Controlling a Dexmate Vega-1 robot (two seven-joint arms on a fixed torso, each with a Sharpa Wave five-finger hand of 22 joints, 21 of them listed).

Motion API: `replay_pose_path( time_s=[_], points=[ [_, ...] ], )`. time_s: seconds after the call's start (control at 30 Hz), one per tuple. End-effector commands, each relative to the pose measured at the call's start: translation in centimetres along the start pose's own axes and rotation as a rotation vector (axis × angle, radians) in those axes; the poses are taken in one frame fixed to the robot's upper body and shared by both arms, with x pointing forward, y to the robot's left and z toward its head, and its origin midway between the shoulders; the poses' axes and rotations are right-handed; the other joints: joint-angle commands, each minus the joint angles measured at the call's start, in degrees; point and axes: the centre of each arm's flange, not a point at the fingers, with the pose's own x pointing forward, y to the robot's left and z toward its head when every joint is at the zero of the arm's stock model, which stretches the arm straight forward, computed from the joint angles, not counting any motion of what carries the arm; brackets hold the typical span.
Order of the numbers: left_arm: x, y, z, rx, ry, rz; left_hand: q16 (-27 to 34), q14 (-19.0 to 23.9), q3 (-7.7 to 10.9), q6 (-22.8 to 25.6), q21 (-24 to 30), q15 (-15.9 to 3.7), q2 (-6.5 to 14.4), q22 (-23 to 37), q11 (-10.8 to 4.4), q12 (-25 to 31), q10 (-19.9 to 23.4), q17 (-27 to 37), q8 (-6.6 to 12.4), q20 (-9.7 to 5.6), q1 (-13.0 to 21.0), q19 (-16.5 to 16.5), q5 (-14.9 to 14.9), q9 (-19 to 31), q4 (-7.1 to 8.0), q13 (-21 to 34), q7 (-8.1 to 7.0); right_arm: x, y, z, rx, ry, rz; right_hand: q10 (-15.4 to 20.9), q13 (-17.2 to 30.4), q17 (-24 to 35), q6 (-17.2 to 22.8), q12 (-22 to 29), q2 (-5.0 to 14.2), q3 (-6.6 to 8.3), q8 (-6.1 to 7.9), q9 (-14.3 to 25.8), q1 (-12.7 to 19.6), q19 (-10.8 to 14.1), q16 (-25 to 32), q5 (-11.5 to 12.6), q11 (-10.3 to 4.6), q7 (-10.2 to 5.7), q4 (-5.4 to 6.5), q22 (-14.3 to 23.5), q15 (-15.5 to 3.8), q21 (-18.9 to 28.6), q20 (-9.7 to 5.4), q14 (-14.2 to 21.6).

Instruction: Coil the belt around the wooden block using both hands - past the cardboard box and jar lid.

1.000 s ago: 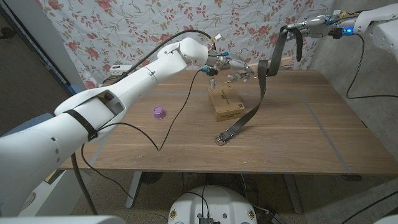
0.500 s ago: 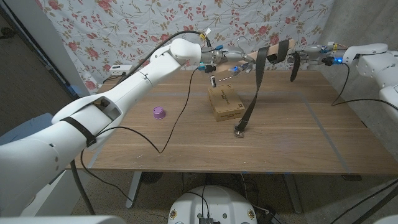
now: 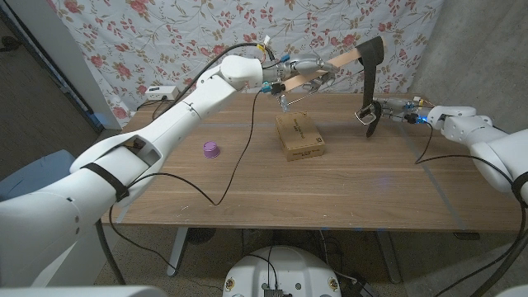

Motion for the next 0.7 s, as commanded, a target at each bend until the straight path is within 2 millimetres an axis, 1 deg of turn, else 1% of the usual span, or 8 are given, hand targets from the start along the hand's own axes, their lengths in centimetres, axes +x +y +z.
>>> replay_pose_path(
  time_s=[0.03,0.2,0.3,0.33,0.47,0.53,0.67,0.7],
  points=[
    [-0.2,0.7,0.0,0.018,-0.021,0.085,0.47,0.1,0.45,0.5,-0.01,-0.37,-0.14,0.26,-0.35,0.17,0.0,0.1,0.25,-1.92,-0.38,0.02,0.35,-0.07,0.04,0.06,0.13,-1.8,1.7,-6.3,0.098,-0.061,0.072,-0.09,0.3,0.21,3.92,0.58,0.88,0.23,0.3,0.18,0.63,-0.27,-0.24,0.38,-0.14,-3.06,0.39,-0.05,-7.32,0.59,-4.11,-0.03],
    [0.0,1.0,-0.2,0.039,-0.012,0.106,0.45,0.08,0.5,0.24,0.01,-0.29,-0.06,0.37,-0.36,0.16,-0.1,0.02,0.46,-1.97,-0.41,-0.07,0.38,0.32,0.03,0.06,0.02,-3.2,1.9,-7.2,0.095,-0.124,0.12,-0.07,0.26,0.41,4.14,0.6,0.92,0.28,0.22,0.08,0.78,-0.3,-0.15,0.38,-0.16,-3.0,0.34,-0.07,-7.4,0.76,-4.01,0.1],
    [0.1,1.1,-0.3,0.04,-0.006,0.11,0.42,-0.03,0.5,0.4,-0.06,-0.34,-0.07,0.26,-0.34,0.17,-0.07,0.01,0.26,-1.96,-0.43,0.01,0.39,-0.13,0.03,0.06,-0.01,-3.9,2.1,-7.6,0.089,-0.152,0.143,0.06,0.01,0.54,4.21,0.51,0.96,0.31,0.12,-0.02,0.86,-0.33,-0.11,0.36,-0.05,-2.94,0.33,-0.08,-7.39,0.87,-3.92,0.16],
    [0.2,1.2,-0.3,0.046,0.0,0.113,0.72,0.23,0.51,0.45,-0.03,-0.38,-0.07,0.34,-0.2,0.2,0.02,0.32,0.26,-2.02,-0.44,-0.02,0.4,-0.17,0.03,0.06,0.22,-4.2,2.1,-7.8,0.088,-0.162,0.149,0.1,-0.07,0.6,4.25,0.48,0.96,0.3,0.13,0.01,0.87,-0.33,-0.07,0.34,-0.02,-2.99,0.32,-0.08,-7.37,0.91,-3.89,0.21],
    [0.1,1.5,-0.4,0.076,0.045,0.133,0.89,0.26,0.54,0.16,0.06,-0.41,-0.02,0.5,-0.27,0.17,-0.07,0.5,0.56,-1.97,-0.45,-0.01,0.4,0.38,0.01,0.06,0.13,-5.2,2.3,-8.8,0.097,-0.183,0.175,0.48,-0.33,0.94,4.43,0.5,1.04,0.34,0.07,-0.07,1.05,-0.31,0.21,0.28,0.26,-2.75,0.22,-0.09,-7.4,1.11,-3.55,0.58],
    [0.1,1.7,-0.5,0.091,0.072,0.142,0.52,-0.18,0.56,0.12,-0.11,-0.41,0.03,0.23,-0.28,0.19,0.01,0.16,0.38,-1.97,-0.45,0.07,0.4,0.1,0.01,0.06,0.14,-5.7,2.4,-9.4,0.118,-0.194,0.192,0.62,-0.28,1.17,4.65,0.59,1.05,0.34,0.07,-0.15,1.15,-0.25,0.42,0.22,0.36,-2.51,0.13,-0.09,-7.36,1.23,-3.36,0.78],
    [0.1,2.0,-0.7,0.117,0.124,0.145,0.68,0.08,0.57,0.19,-0.11,-0.36,0.07,0.15,-0.27,0.18,-0.05,0.26,0.43,-1.97,-0.45,0.2,0.38,0.07,-0.01,0.06,0.08,-6.9,2.9,-10.3,0.166,-0.276,0.224,0.69,-0.14,1.43,4.74,0.72,1.09,0.34,0.13,0.03,1.21,-0.29,0.5,0.11,0.4,-2.44,0.12,-0.09,-7.22,1.42,-3.13,0.76],
    [0.2,2.1,-0.7,0.128,0.139,0.147,0.65,0.06,0.57,0.21,-0.09,-0.36,0.08,0.18,-0.15,0.18,-0.06,0.24,0.41,-2.02,-0.45,0.19,0.38,0.01,-0.02,0.06,0.27,-7.3,3.1,-10.5,0.177,-0.302,0.232,0.6,-0.04,1.45,4.6,0.76,1.1,0.34,0.09,0.09,1.18,-0.37,0.45,0.08,0.38,-2.43,0.15,-0.09,-7.17,1.43,-3.21,0.68]
  ],
)
